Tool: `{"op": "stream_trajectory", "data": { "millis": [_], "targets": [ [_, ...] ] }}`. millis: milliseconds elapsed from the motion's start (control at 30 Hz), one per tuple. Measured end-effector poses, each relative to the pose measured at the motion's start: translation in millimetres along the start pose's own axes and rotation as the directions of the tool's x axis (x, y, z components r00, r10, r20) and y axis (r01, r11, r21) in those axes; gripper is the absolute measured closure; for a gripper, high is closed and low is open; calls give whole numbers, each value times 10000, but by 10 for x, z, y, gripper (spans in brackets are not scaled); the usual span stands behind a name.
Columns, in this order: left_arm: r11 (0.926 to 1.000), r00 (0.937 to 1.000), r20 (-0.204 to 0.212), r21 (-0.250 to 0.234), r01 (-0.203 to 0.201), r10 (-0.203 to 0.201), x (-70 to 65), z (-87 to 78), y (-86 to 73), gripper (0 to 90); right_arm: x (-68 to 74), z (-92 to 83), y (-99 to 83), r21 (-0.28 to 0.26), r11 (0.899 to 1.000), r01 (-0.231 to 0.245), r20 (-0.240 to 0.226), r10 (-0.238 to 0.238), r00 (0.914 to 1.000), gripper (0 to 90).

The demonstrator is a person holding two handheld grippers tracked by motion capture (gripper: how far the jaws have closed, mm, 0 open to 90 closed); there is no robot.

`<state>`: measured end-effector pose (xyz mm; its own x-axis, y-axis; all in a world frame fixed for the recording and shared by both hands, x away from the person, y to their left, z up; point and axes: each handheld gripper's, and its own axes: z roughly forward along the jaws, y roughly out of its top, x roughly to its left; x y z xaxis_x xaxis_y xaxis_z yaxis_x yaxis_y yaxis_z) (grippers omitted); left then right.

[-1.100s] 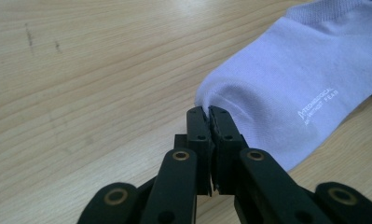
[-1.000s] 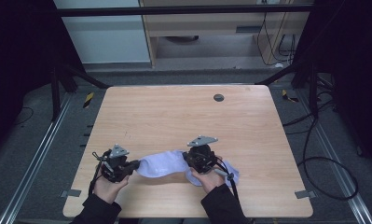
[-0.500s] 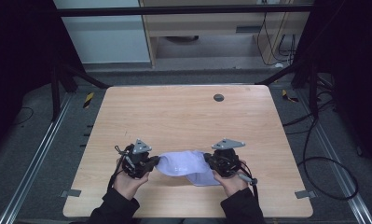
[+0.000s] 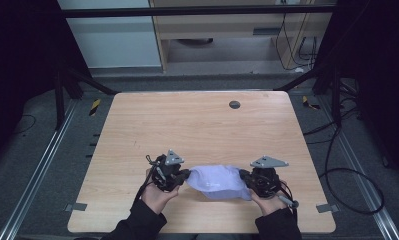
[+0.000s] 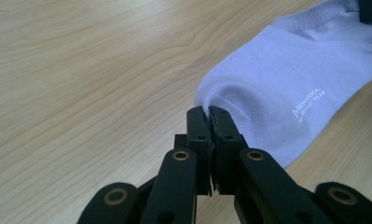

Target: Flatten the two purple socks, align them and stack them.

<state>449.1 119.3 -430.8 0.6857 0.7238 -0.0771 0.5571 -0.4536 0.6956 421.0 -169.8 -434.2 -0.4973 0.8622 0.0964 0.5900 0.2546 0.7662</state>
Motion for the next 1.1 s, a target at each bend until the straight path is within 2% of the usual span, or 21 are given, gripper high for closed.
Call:
{"op": "stream_trajectory", "data": {
  "millis": [200,700,867,1100],
  "targets": [
    [9999,9998,181,159,-64,61,-87,150,14,874,-98,-29,-89,44,9998,-183,181,182,9997,884],
    [9992,9989,470,399,-19,0,-189,409,-42,874,-251,2,-238,315,9993,-219,467,204,9987,882],
    [9985,9987,483,529,-165,139,-218,462,-71,874,-269,24,-271,469,9987,-183,531,158,9985,880],
    [9984,9992,383,538,-155,134,-201,454,-92,874,-277,82,-304,668,9976,-170,553,133,9984,879]
  ]
}}
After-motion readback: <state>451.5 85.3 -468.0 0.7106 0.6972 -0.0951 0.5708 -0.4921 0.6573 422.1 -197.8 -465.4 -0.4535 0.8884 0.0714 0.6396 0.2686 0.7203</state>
